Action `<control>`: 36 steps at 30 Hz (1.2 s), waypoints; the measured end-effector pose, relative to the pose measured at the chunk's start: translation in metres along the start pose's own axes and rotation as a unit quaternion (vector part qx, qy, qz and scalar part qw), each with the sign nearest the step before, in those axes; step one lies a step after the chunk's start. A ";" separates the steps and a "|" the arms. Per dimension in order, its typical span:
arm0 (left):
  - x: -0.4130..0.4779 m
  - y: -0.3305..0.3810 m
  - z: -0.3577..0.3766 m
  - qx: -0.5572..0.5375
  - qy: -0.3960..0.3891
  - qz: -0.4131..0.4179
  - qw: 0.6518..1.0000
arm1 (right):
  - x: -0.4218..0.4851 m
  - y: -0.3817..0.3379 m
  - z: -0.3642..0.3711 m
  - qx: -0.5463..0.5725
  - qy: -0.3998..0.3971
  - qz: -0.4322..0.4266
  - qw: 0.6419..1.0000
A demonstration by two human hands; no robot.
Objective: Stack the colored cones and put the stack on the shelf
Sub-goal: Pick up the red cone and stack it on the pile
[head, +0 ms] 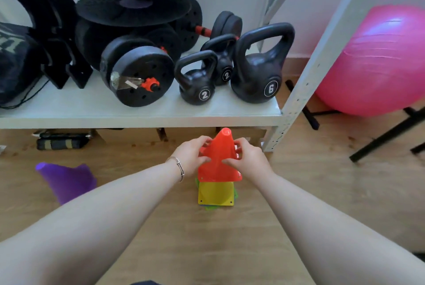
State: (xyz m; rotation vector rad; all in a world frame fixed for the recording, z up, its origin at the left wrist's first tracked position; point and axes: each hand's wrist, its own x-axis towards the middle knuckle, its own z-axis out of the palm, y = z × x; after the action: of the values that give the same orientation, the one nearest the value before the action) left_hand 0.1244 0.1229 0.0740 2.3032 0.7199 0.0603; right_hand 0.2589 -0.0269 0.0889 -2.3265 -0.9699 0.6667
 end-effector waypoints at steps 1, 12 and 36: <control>0.002 -0.003 0.006 -0.001 -0.006 -0.001 1.000 | 0.001 0.006 0.004 0.004 -0.001 0.006 1.000; 0.011 -0.054 0.068 -0.021 -0.051 -0.005 0.998 | 0.012 0.061 0.059 0.004 -0.042 0.026 0.999; 0.013 -0.102 0.121 0.000 -0.080 -0.037 0.996 | 0.023 0.096 0.110 -0.029 -0.066 0.031 0.997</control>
State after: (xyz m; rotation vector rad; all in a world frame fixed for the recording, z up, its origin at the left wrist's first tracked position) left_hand 0.1150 0.1146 -0.0841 2.2489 0.7216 -0.1557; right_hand 0.2521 -0.0375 -0.0587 -2.3968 -0.9906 0.8374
